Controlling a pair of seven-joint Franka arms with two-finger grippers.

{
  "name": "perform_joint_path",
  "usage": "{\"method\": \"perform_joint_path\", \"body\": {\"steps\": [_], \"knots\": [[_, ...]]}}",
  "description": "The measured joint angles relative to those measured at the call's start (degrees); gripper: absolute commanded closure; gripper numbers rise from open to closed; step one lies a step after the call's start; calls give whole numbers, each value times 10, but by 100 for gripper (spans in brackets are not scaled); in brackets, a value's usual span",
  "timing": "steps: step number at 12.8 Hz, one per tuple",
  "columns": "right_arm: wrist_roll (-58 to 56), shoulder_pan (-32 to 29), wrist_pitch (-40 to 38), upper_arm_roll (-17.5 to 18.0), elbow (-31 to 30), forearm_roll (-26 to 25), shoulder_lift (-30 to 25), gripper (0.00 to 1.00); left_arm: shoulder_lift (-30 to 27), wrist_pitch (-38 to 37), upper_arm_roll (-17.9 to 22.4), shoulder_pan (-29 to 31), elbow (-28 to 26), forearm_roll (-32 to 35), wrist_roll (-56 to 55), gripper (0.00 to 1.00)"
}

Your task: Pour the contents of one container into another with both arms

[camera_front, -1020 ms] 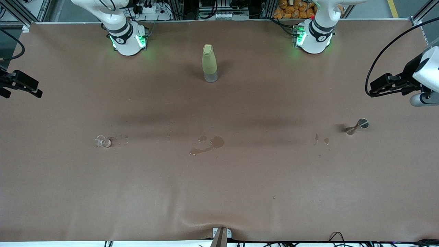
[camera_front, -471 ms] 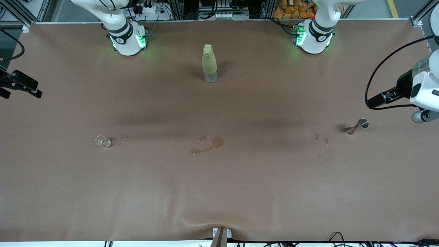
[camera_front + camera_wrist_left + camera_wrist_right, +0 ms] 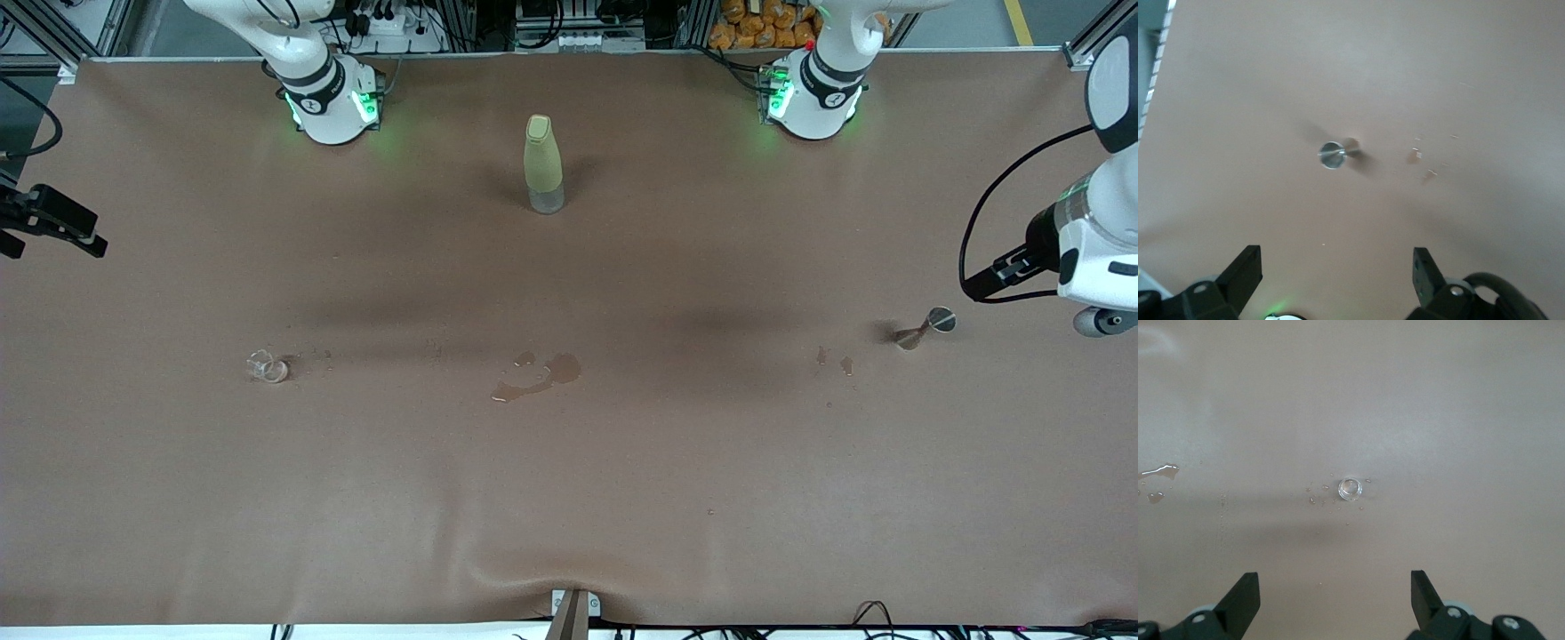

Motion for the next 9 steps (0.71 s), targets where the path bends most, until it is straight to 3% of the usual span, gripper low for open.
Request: {"method": "perform_joint_path", "body": {"steps": [5, 9], "knots": [[-58, -12, -29, -9, 4, -1, -2, 0, 13, 31, -16, -20, -68, 91, -172, 0], [-122, -33, -48, -14, 6, -1, -6, 0, 27, 49, -17, -23, -90, 116, -205, 0]]}}
